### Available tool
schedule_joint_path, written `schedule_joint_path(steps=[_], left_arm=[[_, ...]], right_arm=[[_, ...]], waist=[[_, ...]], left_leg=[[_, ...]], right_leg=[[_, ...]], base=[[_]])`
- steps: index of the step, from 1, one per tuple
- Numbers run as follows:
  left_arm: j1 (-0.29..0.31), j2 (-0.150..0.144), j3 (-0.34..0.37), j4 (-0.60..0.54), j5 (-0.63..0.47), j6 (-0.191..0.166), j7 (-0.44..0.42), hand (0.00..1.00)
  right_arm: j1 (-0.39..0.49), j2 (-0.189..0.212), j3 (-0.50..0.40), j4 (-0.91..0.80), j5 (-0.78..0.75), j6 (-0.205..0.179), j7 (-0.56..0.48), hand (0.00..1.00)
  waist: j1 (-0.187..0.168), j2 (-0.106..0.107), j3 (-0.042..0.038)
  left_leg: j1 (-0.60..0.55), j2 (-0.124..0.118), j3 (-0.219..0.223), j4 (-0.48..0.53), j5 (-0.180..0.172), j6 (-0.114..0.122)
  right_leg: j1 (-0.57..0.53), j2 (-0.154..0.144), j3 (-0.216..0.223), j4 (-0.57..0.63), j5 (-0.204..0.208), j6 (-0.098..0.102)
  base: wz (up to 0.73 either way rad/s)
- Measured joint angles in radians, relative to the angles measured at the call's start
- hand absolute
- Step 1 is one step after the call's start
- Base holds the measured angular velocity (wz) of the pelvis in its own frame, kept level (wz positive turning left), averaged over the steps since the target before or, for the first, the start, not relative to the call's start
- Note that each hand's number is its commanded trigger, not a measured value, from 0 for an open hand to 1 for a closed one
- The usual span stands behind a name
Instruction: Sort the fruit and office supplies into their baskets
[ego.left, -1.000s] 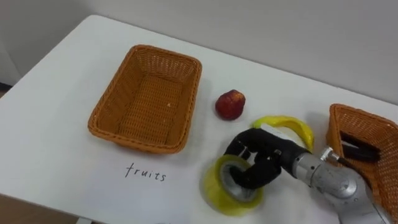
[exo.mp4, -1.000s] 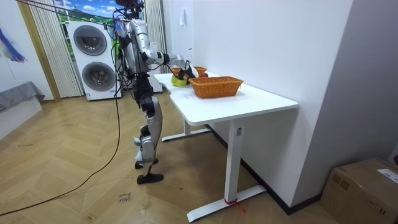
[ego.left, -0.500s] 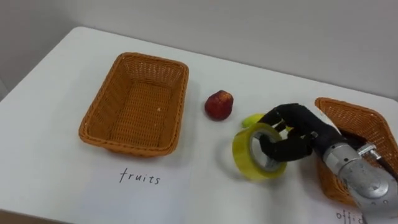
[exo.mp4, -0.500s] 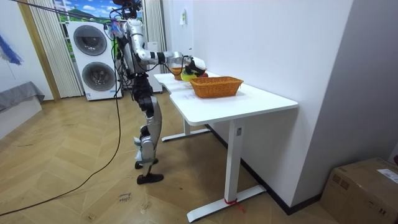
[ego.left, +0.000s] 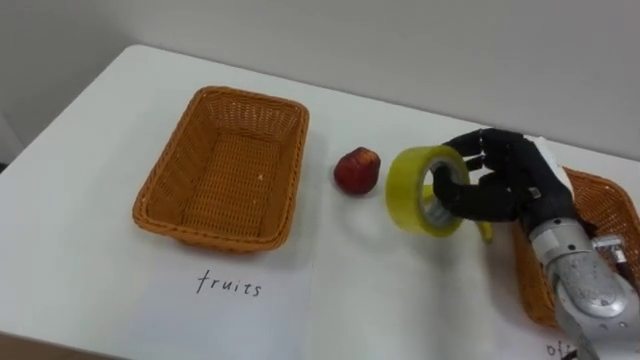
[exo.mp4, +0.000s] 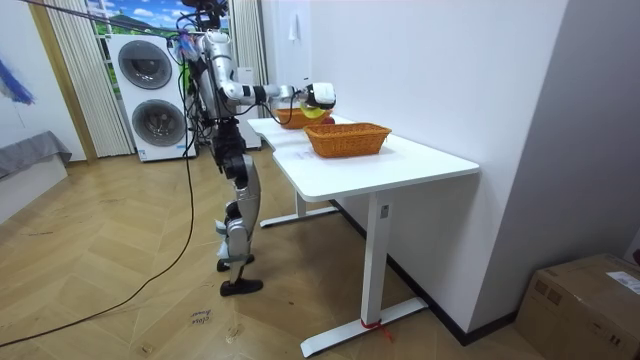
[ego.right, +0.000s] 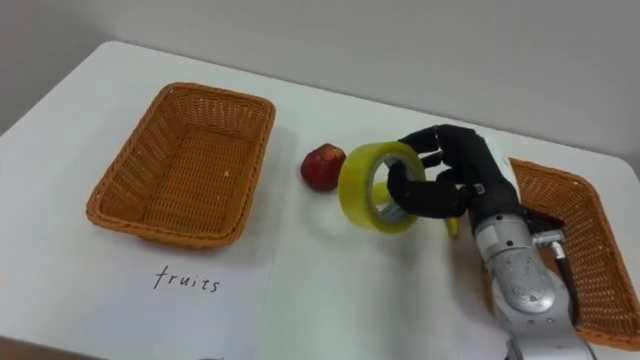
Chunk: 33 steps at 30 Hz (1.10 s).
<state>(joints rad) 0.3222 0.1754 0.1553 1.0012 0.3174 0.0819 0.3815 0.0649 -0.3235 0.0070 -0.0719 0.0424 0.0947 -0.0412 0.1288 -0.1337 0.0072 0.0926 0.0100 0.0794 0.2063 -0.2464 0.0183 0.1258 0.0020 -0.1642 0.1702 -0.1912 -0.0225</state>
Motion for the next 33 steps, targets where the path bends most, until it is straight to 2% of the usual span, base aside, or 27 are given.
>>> schedule_joint_path(steps=[5,9,15,21,26,33], left_arm=[[0.004,-0.001,0.012,-0.001,0.001,-0.002,-0.004,0.0],[0.008,0.007,0.031,0.0,0.001,-0.009,-0.02,0.0],[0.028,0.01,0.036,0.001,0.002,-0.01,-0.021,0.0],[0.031,0.01,0.041,0.0,0.002,-0.018,-0.025,0.0],[0.044,0.01,0.057,-0.015,0.0,-0.009,-0.038,0.0],[0.047,0.009,0.057,-0.039,0.001,0.0,-0.038,0.0]], right_arm=[[0.007,-0.002,-0.019,0.002,0.029,-0.012,-0.072,1.0],[0.013,-0.005,-0.074,0.003,0.067,-0.017,-0.153,1.0],[0.014,-0.009,-0.113,0.014,0.127,-0.044,-0.231,1.0],[0.018,-0.011,-0.127,0.034,0.15,-0.051,-0.265,1.0],[0.037,-0.025,-0.185,0.037,0.188,-0.051,-0.301,1.0],[0.04,-0.027,-0.192,0.053,0.182,-0.051,-0.332,1.0]], waist=[[-0.022,0.012,-0.0011],[-0.033,0.006,-0.0105],[-0.047,0.0,-0.0145],[-0.062,-0.006,-0.0118],[-0.078,-0.008,-0.0116],[-0.099,-0.008,-0.0112]], left_leg=[[-0.003,-0.001,0.001,0.0,0.0,0.0],[-0.01,-0.001,0.0,0.0,0.0,0.0],[-0.008,-0.001,0.002,0.009,0.001,0.0],[-0.014,-0.001,-0.002,0.008,0.001,0.0],[-0.015,-0.002,-0.007,0.009,0.001,0.001],[-0.008,-0.001,0.0,0.014,0.001,0.0]], right_leg=[[-0.004,0.0,-0.005,0.0,0.0,0.0],[-0.008,0.0,-0.006,0.0,0.0,0.0],[-0.007,0.0,-0.004,0.0,0.0,0.0],[-0.008,0.0,-0.008,0.001,0.0,0.0],[-0.008,-0.002,-0.016,0.001,0.0,0.0],[-0.005,-0.001,-0.015,0.0,0.0,0.0]], base=[[0.0],[0.0],[0.0],[0.02],[0.01],[-0.01]])
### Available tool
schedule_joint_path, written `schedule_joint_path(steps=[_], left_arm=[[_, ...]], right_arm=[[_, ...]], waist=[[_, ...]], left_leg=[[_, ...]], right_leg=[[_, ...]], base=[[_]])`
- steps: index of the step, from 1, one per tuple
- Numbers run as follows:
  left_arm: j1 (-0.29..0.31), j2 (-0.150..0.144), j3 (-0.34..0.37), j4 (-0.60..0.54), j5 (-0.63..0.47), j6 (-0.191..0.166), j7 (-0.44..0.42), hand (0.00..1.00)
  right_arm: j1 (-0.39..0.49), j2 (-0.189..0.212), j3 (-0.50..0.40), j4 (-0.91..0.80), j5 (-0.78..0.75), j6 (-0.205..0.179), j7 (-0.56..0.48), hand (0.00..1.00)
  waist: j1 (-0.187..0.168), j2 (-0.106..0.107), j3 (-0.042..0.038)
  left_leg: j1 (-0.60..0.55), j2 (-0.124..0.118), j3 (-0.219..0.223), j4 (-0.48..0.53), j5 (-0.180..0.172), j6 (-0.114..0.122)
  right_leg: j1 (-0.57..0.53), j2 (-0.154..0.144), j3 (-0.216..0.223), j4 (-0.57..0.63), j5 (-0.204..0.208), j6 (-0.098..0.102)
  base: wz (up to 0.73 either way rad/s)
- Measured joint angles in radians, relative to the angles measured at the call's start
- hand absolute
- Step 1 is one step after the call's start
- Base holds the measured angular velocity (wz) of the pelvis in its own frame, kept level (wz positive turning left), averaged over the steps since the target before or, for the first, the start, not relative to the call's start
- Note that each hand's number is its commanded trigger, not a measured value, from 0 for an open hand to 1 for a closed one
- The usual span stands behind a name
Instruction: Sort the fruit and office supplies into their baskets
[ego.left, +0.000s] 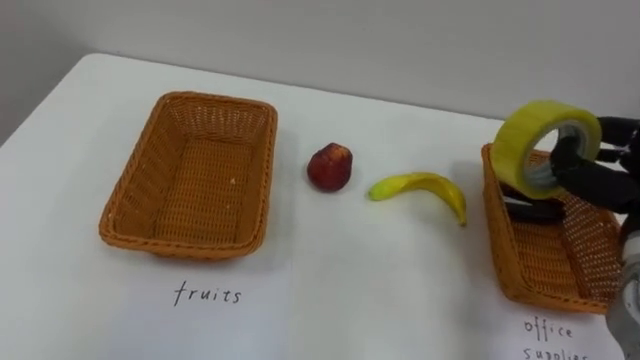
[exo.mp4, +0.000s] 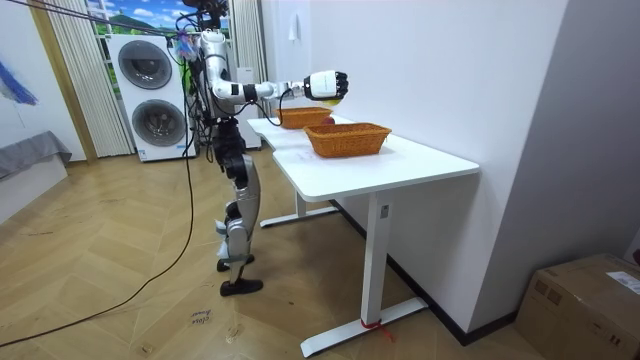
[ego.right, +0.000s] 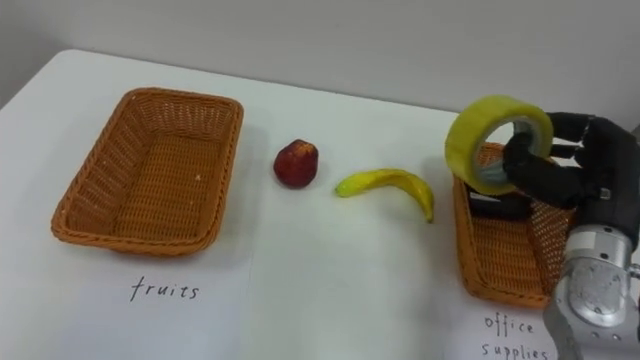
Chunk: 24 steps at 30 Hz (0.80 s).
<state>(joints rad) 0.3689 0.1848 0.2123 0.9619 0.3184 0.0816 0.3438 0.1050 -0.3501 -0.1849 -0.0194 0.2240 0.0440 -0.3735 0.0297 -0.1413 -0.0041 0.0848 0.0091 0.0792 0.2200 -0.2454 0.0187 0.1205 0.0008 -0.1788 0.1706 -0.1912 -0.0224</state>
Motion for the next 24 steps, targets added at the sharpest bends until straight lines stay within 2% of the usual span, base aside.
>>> schedule_joint_path(steps=[5,19,24], left_arm=[[0.004,0.0,-0.001,-0.022,-0.001,0.006,0.001,0.0],[0.034,-0.008,0.001,-0.04,-0.01,0.018,-0.001,0.0],[0.034,-0.008,0.001,-0.043,-0.008,0.018,-0.003,0.0]], right_arm=[[0.021,0.0,-0.001,0.028,0.004,0.001,-0.017,1.0],[0.045,0.0,-0.008,0.046,0.043,0.002,-0.021,1.0],[0.065,0.0,-0.029,0.047,0.036,0.002,-0.023,1.0]], waist=[[0.0,0.008,0.0037],[-0.026,0.024,0.0034],[-0.027,0.038,0.0024]], left_leg=[[0.013,0.003,0.001,-0.01,0.0,0.0],[0.03,0.009,0.01,-0.021,0.0,0.0],[0.032,0.009,0.015,-0.022,0.0,0.0]], right_leg=[[0.008,0.0,0.003,0.0,0.0,0.0],[0.018,0.002,0.011,0.0,0.0,0.0],[0.019,0.002,0.013,0.001,0.0,0.0]], base=[[0.0],[-0.01],[-0.01]])
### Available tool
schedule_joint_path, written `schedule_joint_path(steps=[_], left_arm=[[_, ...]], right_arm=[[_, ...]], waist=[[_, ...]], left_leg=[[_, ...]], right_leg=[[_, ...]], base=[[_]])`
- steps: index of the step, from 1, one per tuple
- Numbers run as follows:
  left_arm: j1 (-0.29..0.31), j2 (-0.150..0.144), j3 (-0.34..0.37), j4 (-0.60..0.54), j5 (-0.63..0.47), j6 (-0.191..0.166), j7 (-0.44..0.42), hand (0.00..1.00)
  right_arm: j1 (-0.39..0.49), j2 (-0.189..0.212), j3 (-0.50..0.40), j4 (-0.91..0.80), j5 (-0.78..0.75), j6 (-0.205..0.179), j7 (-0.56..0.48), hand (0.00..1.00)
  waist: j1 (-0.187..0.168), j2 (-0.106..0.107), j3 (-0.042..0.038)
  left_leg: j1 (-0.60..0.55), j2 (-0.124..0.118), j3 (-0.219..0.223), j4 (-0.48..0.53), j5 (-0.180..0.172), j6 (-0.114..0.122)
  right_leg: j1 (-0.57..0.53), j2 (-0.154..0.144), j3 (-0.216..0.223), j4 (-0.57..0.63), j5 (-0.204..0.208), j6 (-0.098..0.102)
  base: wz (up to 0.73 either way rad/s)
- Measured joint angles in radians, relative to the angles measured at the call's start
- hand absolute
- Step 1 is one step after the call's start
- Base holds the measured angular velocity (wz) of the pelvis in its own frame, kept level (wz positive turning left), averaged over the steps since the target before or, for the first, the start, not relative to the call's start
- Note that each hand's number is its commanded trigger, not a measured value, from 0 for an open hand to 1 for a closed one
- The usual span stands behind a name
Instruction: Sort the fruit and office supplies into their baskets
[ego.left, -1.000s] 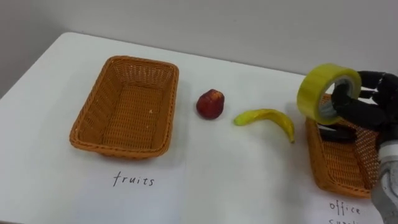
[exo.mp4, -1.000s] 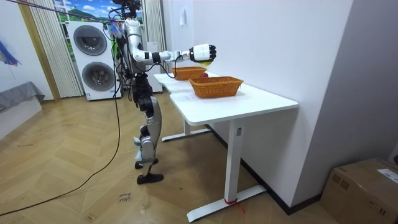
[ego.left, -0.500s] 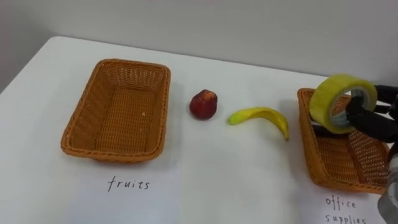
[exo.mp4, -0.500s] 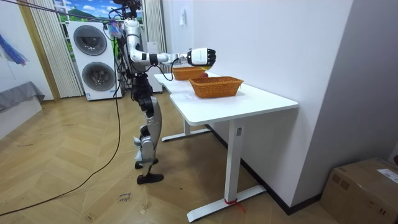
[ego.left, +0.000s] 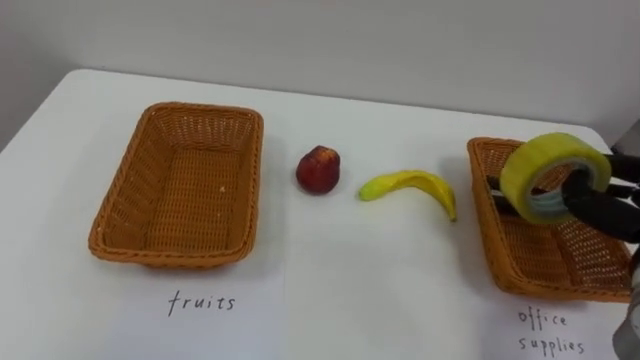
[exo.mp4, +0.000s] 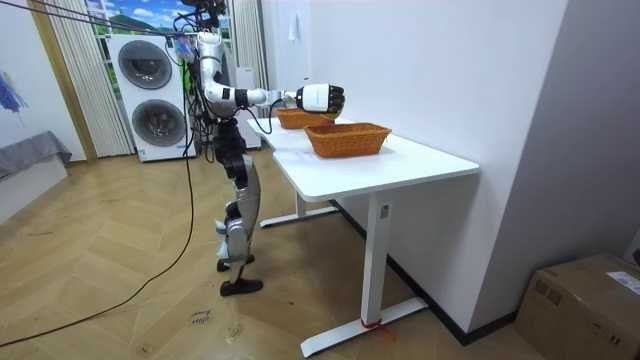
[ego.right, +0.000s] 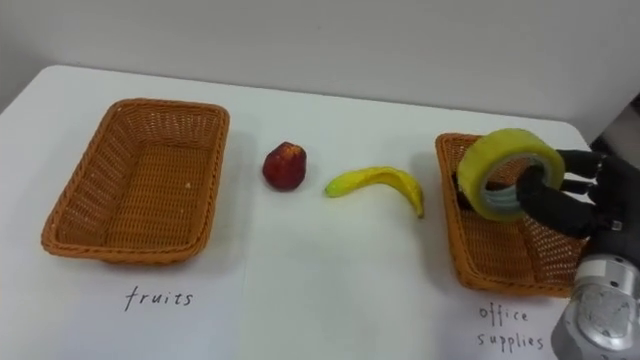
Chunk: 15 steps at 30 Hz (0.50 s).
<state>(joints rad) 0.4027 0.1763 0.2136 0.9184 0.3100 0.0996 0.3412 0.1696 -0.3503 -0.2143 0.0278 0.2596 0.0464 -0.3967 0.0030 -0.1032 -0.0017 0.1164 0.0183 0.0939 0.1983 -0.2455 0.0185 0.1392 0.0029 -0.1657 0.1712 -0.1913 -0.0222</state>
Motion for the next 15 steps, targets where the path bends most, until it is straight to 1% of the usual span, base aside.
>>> schedule_joint_path(steps=[4,5,10,14,15], left_arm=[[0.0,0.0,0.0,0.0,0.0,0.0,0.0,0.0],[0.0,0.0,0.0,0.0,0.0,0.0,0.0,0.0],[0.0,-0.003,0.0,0.0,0.0,0.003,0.0,0.0],[-0.001,-0.005,0.0,0.0,0.0,0.003,0.0,0.0],[-0.001,-0.007,0.0,0.0,0.0,0.003,0.0,0.0]], right_arm=[[0.015,0.0,-0.004,0.004,-0.036,0.0,-0.008,1.0],[0.017,0.0,-0.004,0.006,-0.036,0.0,-0.008,1.0],[0.019,0.0,-0.004,0.042,-0.036,0.0,-0.008,1.0],[0.019,0.0,-0.003,0.042,-0.036,0.0,-0.008,1.0],[0.019,0.0,-0.003,0.043,-0.037,0.0,-0.008,0.77]], waist=[[0.001,0.005,-0.0007],[0.0,0.007,0.0004],[0.004,0.001,0.0007],[0.003,0.001,0.0005],[0.003,0.001,0.0004]], left_leg=[[-0.001,0.0,0.0,0.0,0.0,0.0],[-0.001,0.0,0.0,0.0,0.0,0.0],[-0.002,0.0,0.0,0.0,0.0,0.0],[-0.002,-0.001,0.0,-0.001,0.0,0.0],[-0.002,-0.001,0.0,-0.001,0.0,0.0]], right_leg=[[0.0,0.0,-0.002,0.0,0.0,0.0],[0.0,0.0,-0.003,0.0,0.0,0.0],[-0.001,-0.001,-0.002,0.0,0.0,0.0],[-0.001,-0.001,-0.003,0.0,0.0,0.0],[-0.001,-0.001,-0.003,0.0,0.0,0.0]], base=[[0.0],[0.0],[0.0],[0.0],[0.0]])
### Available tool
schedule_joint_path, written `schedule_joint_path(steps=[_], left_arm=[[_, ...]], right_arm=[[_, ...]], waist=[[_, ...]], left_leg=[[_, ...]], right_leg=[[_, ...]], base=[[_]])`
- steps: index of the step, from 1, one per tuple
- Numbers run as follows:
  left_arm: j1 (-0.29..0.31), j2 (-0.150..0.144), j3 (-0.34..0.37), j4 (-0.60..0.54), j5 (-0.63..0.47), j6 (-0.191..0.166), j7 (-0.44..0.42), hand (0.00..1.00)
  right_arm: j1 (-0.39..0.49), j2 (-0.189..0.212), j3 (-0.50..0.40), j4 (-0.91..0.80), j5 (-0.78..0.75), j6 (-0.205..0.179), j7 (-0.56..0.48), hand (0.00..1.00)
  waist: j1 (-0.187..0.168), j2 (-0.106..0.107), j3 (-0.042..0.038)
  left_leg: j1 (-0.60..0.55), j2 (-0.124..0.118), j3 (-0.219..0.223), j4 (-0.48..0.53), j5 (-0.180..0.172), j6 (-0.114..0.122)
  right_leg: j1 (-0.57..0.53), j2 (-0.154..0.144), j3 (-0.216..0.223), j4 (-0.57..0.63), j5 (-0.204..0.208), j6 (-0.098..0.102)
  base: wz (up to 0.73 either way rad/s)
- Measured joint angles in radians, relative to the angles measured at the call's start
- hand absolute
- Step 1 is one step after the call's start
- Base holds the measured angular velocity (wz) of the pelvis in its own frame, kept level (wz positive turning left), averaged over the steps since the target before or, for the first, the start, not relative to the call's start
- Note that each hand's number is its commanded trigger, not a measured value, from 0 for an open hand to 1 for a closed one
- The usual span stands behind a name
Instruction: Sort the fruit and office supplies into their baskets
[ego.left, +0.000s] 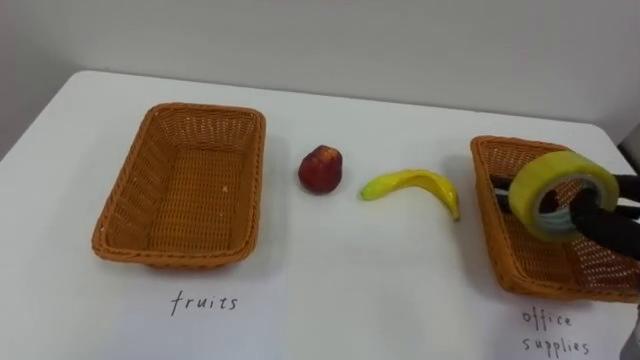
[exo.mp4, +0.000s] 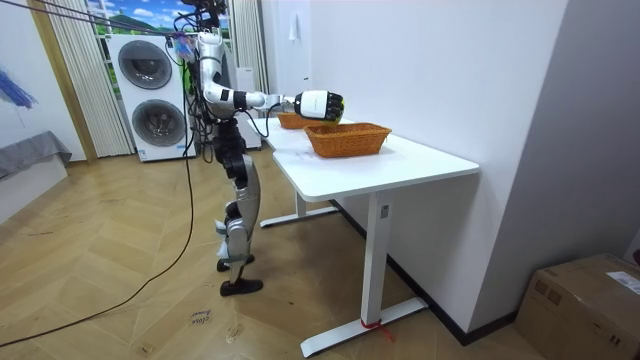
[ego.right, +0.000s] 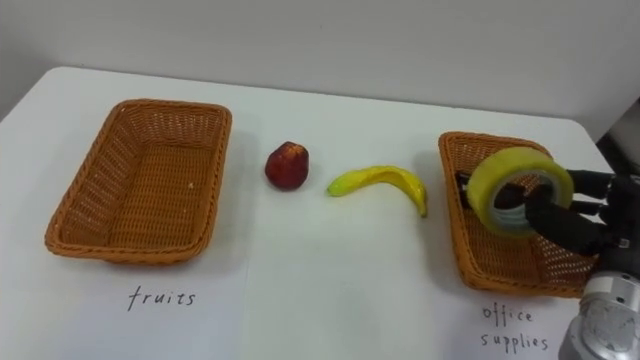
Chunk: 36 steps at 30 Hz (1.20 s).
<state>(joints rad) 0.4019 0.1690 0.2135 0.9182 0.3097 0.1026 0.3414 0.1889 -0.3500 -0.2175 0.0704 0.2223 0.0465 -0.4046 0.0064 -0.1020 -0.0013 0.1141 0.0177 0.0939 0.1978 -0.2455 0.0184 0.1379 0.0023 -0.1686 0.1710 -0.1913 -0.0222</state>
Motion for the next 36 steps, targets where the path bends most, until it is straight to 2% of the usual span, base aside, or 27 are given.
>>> schedule_joint_path(steps=[1,3,4,10,14,36], left_arm=[[0.0,-0.001,0.0,0.0,0.0,0.0,0.0,0.0],[0.0,-0.003,0.0,0.0,0.0,0.0,0.0,0.0],[0.0,-0.003,0.0,0.0,0.0,0.0,0.0,0.0],[-0.001,-0.004,0.0,-0.003,0.0,0.001,0.0,0.0],[-0.001,-0.01,-0.001,-0.005,0.0,0.004,0.0,0.0],[-0.006,-0.017,0.0,-0.018,0.001,0.022,-0.004,0.0]], right_arm=[[0.0,0.0,0.0,0.0,0.0,0.0,0.0,0.77],[0.0,0.0,0.0,0.0,0.0,0.0,0.0,0.18],[0.0,0.0,0.0,0.0,0.0,0.0,0.0,0.0],[0.001,0.0,0.0,0.0,-0.003,0.0,0.006,0.0],[0.016,0.0,0.0,0.002,-0.037,0.02,0.017,0.0],[0.019,0.0,0.0,0.002,-0.04,0.021,0.026,0.0]], waist=[[0.0,0.0,0.0],[0.0,-0.001,-0.0002],[0.0,-0.001,-0.0004],[-0.002,-0.005,-0.0008],[-0.003,-0.005,0.0],[-0.004,-0.006,0.0014]], left_leg=[[0.0,0.0,0.0,0.0,0.0,0.0],[0.0,0.0,0.0,0.0,0.0,0.0],[0.0,0.0,0.0,0.0,0.0,0.0],[0.001,0.0,0.0,0.001,0.0,0.0],[0.001,0.0,0.001,0.001,0.0,0.0],[0.001,0.0,0.002,0.0,0.0,0.0]], right_leg=[[0.0,0.0,0.0,0.0,0.0,0.0],[0.0,0.0,0.0,0.0,0.0,0.0],[0.0,0.0,0.0,0.0,0.0,0.0],[0.001,0.0,0.002,0.0,0.0,0.0],[0.001,0.0,0.004,0.0,0.0,0.0],[0.0,0.0,0.004,0.0,0.0,0.0]], base=[[0.0],[0.0],[0.0],[0.0],[0.0],[0.0]])
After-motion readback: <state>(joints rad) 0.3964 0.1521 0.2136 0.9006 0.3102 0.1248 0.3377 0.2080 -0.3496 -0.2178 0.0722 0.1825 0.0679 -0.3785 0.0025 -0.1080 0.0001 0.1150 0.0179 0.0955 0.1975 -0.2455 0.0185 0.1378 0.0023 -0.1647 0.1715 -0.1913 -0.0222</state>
